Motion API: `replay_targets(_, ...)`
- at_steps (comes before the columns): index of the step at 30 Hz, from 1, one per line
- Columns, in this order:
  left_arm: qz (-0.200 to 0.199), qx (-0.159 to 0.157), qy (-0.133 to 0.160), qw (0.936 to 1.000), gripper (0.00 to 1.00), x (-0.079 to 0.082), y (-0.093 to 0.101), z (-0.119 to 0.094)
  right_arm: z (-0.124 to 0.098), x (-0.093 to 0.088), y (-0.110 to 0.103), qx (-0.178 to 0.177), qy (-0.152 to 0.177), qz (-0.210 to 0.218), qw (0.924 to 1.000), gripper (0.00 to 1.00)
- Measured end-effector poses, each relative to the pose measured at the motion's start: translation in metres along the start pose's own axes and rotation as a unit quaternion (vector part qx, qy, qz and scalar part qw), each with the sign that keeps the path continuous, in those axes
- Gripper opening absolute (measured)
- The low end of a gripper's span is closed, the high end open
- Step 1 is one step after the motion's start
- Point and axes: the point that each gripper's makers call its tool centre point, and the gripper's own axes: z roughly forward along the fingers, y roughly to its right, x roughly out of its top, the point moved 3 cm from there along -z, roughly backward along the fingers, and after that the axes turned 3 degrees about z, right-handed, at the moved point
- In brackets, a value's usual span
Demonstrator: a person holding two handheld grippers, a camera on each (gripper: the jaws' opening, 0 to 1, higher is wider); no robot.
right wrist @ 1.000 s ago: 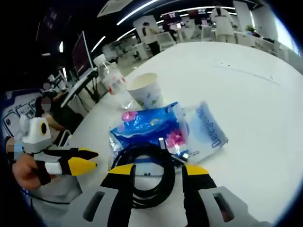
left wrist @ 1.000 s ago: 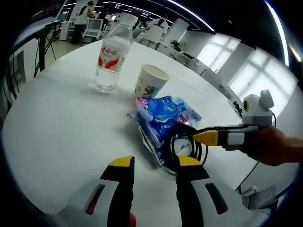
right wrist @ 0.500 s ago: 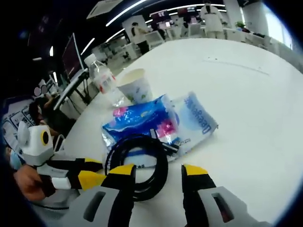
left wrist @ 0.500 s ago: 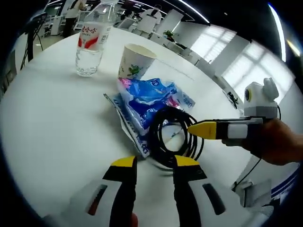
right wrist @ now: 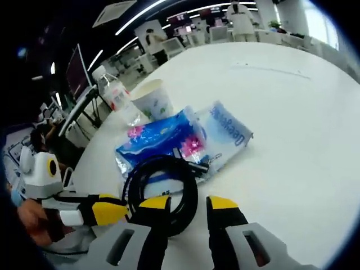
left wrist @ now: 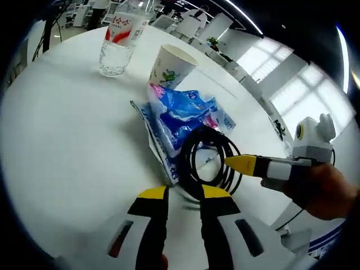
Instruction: Arrange the tabletop items into an orderly group along one side of the table until the central work area is clear of visible clutter.
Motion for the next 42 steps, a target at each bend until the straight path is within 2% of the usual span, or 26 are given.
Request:
replay_targets(4,0.000,-0.004,0.001,1.0000,0.16,0.000,0.002,0.002,0.004,-0.003,0.001,-0.001,0.000,0.004,1.0000,0.17)
replay_targets(6,0.004,-0.003,-0.003,1.0000,0.16,-0.001,0.002,0.006,0.001,-0.008,-0.001,-0.004,0.001,0.002,1.0000,0.12)
replay_targets(8,0.004,-0.004,-0.003,1.0000,0.14,-0.002,0.003,0.006,0.002,-0.004,0.000,-0.007,0.005,0.005,1.0000,0.09)
replay_targets(14,0.009,-0.006,-0.006,0.9999,0.05,-0.003,0.003,0.009,-0.007,-0.011,-0.011,-0.004,0.011,0.005,0.9999,0.05)
replay_targets(19,0.014,-0.010,-0.005,0.9998,0.02,-0.003,0.003,0.006,-0.012,-0.002,-0.006,0.008,0.027,0.006,0.9996,0.04)
replay_targets(22,0.016,-0.013,-0.004,0.9998,0.02,-0.003,0.007,0.000,-0.017,-0.006,-0.009,0.009,0.032,0.006,0.9994,0.03)
replay_targets(24,0.020,-0.015,-0.003,0.9997,0.02,-0.004,0.010,-0.003,-0.017,-0.004,-0.003,0.009,0.035,0.008,0.9993,0.03)
replay_targets(32,0.034,-0.029,-0.011,0.9989,0.02,-0.008,0.021,-0.007,-0.031,-0.019,-0.002,0.004,0.051,0.017,0.9985,0.02)
replay_targets(42,0.091,-0.055,-0.029,0.9939,0.02,-0.013,0.047,0.001,-0.049,-0.026,0.020,-0.013,0.071,0.036,0.9967,0.02)
